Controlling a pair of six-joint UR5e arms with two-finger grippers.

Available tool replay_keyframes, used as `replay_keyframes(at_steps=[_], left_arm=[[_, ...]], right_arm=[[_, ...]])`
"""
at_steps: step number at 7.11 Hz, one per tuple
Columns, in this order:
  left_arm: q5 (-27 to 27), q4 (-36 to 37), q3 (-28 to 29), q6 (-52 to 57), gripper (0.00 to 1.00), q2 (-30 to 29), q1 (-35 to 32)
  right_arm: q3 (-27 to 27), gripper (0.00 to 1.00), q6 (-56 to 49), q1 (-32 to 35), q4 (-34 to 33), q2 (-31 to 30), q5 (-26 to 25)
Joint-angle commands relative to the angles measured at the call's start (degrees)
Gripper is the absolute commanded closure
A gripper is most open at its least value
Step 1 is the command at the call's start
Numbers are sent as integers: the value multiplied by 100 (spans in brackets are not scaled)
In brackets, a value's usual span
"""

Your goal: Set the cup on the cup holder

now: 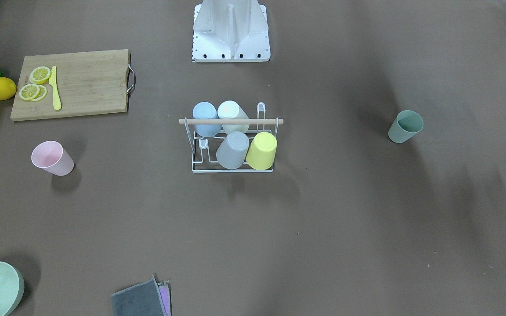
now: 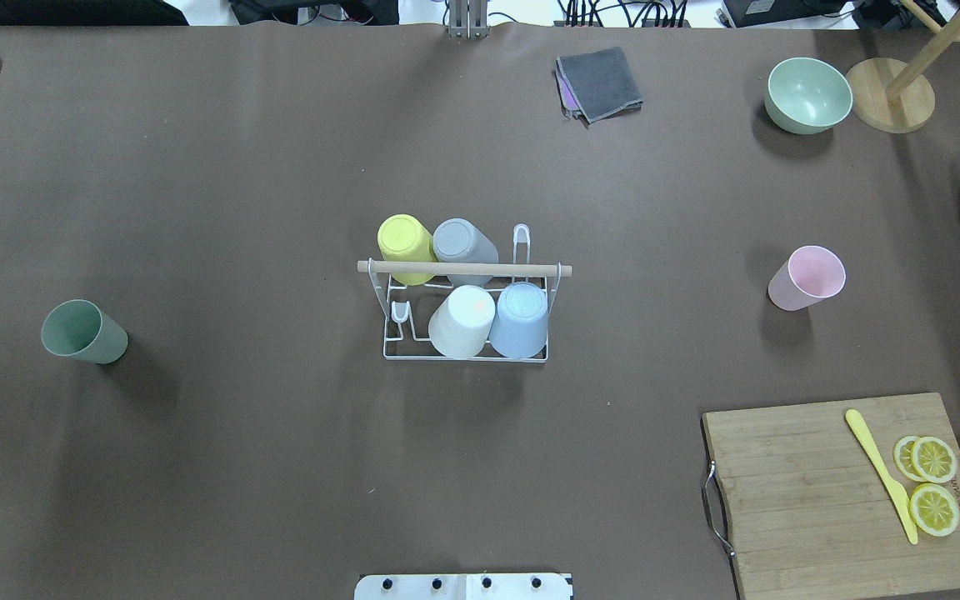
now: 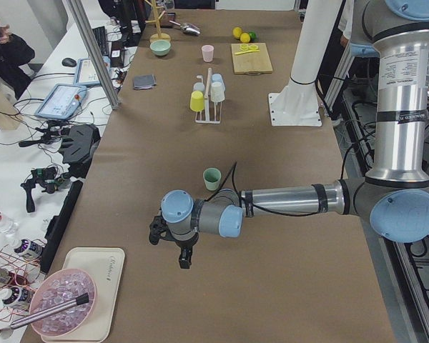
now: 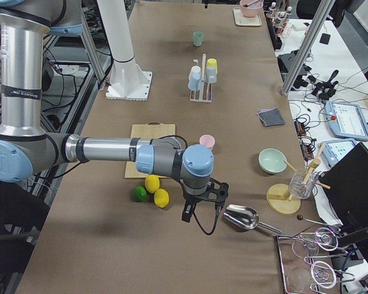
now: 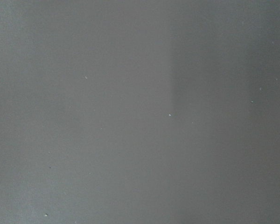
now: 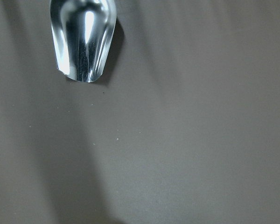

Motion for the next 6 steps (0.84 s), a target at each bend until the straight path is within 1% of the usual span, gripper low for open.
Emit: replay_keyframes(at_steps=[1, 2, 3, 4, 5, 6], left_arm=[[91, 0, -41, -8, 2, -21, -6], [91, 0, -76, -26, 2, -30, -6], [91, 0, -233, -43, 2, -30, -6], [99, 0, -409, -44, 2, -100, -15], [99, 18, -446, -296, 2, -379, -15], [108, 70, -368, -490, 2, -747, -15]], right_arm=[[169, 1, -2, -9, -139, -26, 139], [179, 1, -2, -17, -158, 18, 105], [127, 1, 16, -122, -166, 35, 149], [-13, 1, 59, -619, -184, 297, 106], [-162, 1, 68, -815, -610, 691, 166], [-268, 1, 69, -1174, -754, 999, 149]])
